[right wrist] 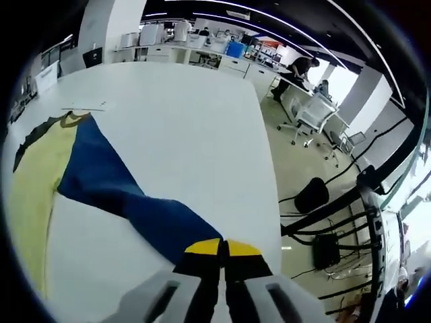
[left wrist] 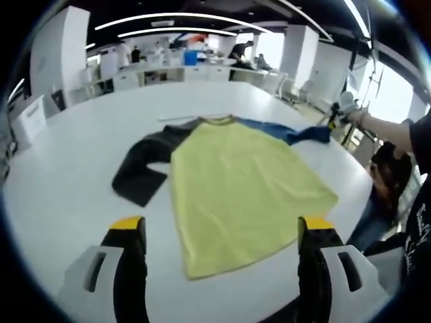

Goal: Fold the garment on the visible template until the final outline fits inside the template.

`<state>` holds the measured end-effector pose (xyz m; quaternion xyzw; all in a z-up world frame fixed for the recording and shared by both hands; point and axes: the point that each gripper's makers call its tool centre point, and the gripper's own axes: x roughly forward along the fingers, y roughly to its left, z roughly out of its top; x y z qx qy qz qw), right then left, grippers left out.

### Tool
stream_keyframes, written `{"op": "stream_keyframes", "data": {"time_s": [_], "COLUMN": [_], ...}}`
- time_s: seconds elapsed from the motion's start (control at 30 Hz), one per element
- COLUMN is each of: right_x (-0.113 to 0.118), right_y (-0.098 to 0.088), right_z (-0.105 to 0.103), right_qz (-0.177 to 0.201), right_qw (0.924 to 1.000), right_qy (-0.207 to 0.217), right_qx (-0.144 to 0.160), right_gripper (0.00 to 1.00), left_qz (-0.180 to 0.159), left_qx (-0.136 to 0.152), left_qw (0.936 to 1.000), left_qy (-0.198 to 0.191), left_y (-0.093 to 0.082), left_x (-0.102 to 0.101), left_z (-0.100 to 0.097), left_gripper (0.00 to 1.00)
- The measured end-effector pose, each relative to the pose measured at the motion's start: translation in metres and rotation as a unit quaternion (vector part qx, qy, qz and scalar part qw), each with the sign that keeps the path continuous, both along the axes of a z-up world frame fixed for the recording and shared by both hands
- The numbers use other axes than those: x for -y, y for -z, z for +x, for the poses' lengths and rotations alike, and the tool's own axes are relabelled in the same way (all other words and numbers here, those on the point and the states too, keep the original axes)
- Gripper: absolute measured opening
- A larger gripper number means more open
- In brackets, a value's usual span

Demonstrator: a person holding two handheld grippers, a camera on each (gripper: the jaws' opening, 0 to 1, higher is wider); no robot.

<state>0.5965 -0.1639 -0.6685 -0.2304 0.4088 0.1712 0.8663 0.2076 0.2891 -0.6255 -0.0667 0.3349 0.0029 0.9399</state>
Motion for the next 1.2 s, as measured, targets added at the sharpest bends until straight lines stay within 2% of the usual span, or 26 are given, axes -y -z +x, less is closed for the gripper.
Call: {"op": "stream_keyframes", "data": {"time_s": [0.2,0.3,0.4,0.47,0.7,0.97,1.07,1.2], "right_x": [0.005,0.005,0.015,0.019,0.029,0.031,0.031,0.029], "right_y": [0.014,0.016,0.028,0.034,0.058,0.072,0.07,0.069], "right_z": [0.007,0.013,0.038,0.047,0.064,0.064,0.06,0.057], "right_qz": [0.008,0.012,0.003,0.0,-0.013,-0.027,-0.045,-0.044], "right_qw": [0.9996,0.9996,0.9996,0.9996,0.9992,0.9985,0.9981,0.9982], "right_qy": [0.023,0.025,0.027,0.029,0.034,0.035,0.023,0.022], "right_qx": [-0.013,-0.007,-0.003,-0.004,-0.017,-0.033,-0.036,-0.033], "right_gripper": [0.0,0.0,0.0,0.0,0.0,0.0,0.0,0.0], "left_qz": [0.003,0.004,0.005,0.006,0.008,0.01,0.011,0.013], "left_qx": [-0.004,-0.005,-0.006,-0.006,-0.009,-0.011,-0.009,-0.012], "left_qw": [1.0,1.0,1.0,1.0,0.9999,0.9999,0.9999,0.9998], "left_qy": [0.001,0.0,-0.001,-0.001,0.001,0.001,0.001,0.003], "left_y": [0.002,0.003,0.004,0.004,0.005,0.005,0.004,0.005], "left_x": [-0.001,-0.002,-0.002,-0.002,-0.002,-0.002,-0.003,-0.004], "left_z": [-0.001,-0.002,-0.002,-0.001,-0.001,-0.001,-0.002,-0.002], "left_gripper": [0.89,0.89,0.89,0.89,0.9,0.9,0.9,0.91]}}
